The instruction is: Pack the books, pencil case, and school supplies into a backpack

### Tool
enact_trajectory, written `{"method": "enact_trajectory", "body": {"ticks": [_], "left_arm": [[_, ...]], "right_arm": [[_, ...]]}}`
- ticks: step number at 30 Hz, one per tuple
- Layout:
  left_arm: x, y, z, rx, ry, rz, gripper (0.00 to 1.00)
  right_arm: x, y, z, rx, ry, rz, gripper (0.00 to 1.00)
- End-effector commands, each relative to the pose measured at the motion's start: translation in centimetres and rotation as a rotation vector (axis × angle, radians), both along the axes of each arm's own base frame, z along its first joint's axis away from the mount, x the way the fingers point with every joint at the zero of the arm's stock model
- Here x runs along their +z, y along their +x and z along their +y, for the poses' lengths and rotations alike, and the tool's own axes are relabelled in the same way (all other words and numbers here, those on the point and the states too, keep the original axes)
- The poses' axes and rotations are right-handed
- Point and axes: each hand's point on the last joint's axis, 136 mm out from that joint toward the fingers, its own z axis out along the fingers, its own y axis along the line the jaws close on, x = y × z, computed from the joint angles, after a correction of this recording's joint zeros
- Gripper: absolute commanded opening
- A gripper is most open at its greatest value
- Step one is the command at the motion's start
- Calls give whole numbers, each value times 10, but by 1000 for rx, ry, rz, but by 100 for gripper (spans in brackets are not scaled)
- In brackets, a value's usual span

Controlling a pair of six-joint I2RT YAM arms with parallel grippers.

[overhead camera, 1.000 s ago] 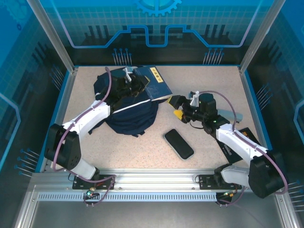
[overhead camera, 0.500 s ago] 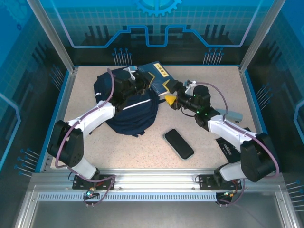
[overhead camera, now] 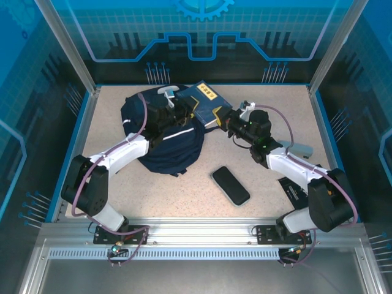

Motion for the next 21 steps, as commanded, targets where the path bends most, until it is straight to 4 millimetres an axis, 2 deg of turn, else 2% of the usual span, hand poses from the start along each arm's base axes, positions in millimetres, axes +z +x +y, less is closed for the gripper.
{"method": "enact_trajectory", "body": {"ticks": [1, 2, 4, 8, 10, 12, 14, 19, 21], "left_arm": [[19, -10, 9, -2, 13, -75, 45], [12, -12, 14, 0, 41, -69, 57], [-2, -19, 25, 4, 100, -61, 71], [-35, -38, 51, -4, 260, -34, 86], [-43, -50, 57, -51, 372, -63, 91], [-50, -62, 63, -102, 501, -80, 96], [-56, -74, 68, -175, 640, -87, 99], [-74, -87, 87, -291, 943, -37, 99], [-85, -89, 90, -316, 1007, -7, 99]], "right_arm": [[17, -5, -15, -45, -68, -84, 11], [16, -7, -20, -53, -105, -92, 9], [13, -11, -30, -75, -187, -93, 7], [7, -25, -60, -136, -392, -94, 7], [5, -32, -76, -163, -487, -98, 7], [15, -36, -90, -186, -560, -116, 7], [15, -40, -101, -193, -629, -113, 8], [13, -46, -114, -180, -712, -106, 8], [9, -44, -114, -159, -709, -88, 8]]}}
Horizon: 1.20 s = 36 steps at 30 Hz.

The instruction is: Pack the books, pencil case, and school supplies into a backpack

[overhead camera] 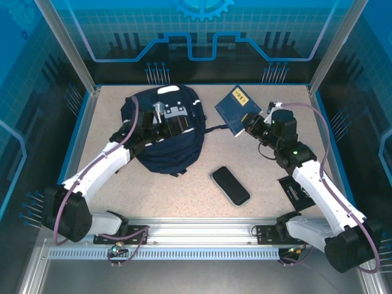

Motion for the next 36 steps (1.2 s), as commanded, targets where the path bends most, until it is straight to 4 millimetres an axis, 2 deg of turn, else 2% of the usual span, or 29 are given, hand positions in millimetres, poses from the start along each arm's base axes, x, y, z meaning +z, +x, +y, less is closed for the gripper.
{"method": "enact_trajectory", "body": {"ticks": [1, 6, 9, 13, 16, 20, 23, 36], "left_arm": [[-34, -20, 13, -115, 270, 74, 99], [-52, -23, 2, -257, 493, 83, 99], [-63, -20, 8, -296, 649, 133, 99], [-77, -22, -2, -411, 681, 169, 98], [-90, -21, -2, -460, 726, 209, 97], [-107, -6, 9, -424, 830, 269, 91], [-118, 1, 9, -427, 855, 287, 89], [-138, 14, 16, -439, 953, 329, 84]], "right_arm": [[1, -1, -6, 25, -65, 11, 7], [-13, 5, -6, 38, -64, 65, 8], [-21, 8, -6, 45, -50, 89, 8], [-27, 11, -6, 54, -32, 106, 8], [-28, 13, -7, 54, -24, 111, 8], [-33, 14, -6, 60, -17, 125, 8], [-36, 14, -5, 58, -2, 140, 8], [-37, 9, -6, 49, 27, 155, 9]]}}
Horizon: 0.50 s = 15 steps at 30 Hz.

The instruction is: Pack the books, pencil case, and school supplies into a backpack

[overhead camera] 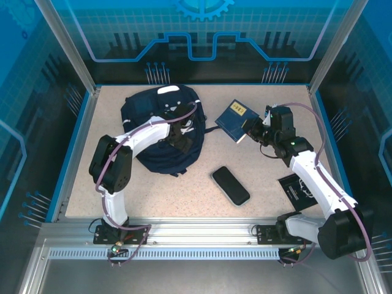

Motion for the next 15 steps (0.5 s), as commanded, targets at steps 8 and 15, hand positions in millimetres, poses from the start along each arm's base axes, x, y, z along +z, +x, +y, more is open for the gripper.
{"method": "enact_trajectory", "body": {"ticks": [8, 15], "left_arm": [[-5, 5, 17, -33, 141, 7, 79], [3, 17, 29, -31, 234, -34, 67]], "right_arm": [[15, 0, -1, -7, 37, -41, 9], [16, 0, 0, -8, 46, -40, 9]]}}
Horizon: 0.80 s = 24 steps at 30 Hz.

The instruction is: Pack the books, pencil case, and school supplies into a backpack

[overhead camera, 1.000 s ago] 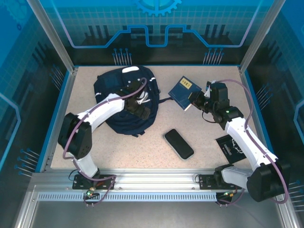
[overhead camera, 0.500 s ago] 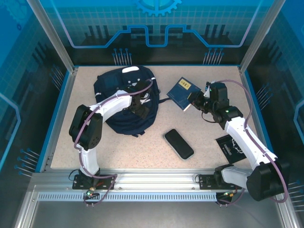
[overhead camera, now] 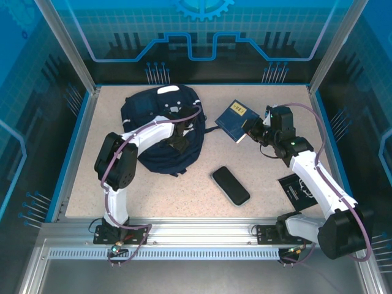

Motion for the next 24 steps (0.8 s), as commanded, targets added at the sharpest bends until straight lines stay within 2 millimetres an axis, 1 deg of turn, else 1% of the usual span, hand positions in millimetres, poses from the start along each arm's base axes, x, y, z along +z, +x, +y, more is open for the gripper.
{"method": "enact_trajectory", "body": {"ticks": [1, 4, 6, 10, 13, 15, 18, 21, 24], "left_arm": [[15, 14, 14, 7, 90, -56, 63], [24, 17, 12, -1, 87, -85, 48], [29, 17, 10, -8, 79, -104, 42], [37, 18, 9, -21, 68, -129, 26], [47, 22, 10, -17, 66, -169, 16], [57, 24, 12, -4, 60, -208, 14], [80, 27, 11, 12, 34, -290, 10], [114, 27, 10, 34, -21, -394, 9], [149, 26, 11, 65, -93, -493, 6]], "right_arm": [[17, 0, 0, 4, 31, -49, 9], [17, 1, 0, 2, 31, -50, 9], [17, 0, 1, 4, 31, -50, 9], [16, 0, 1, 0, 29, -46, 9], [16, 0, 0, -2, 26, -44, 9], [15, -1, 1, 0, 24, -44, 9], [14, -2, 1, 1, 20, -40, 9], [11, -5, 4, 19, 22, -33, 10], [9, -10, 13, 63, 32, -31, 9]]}}
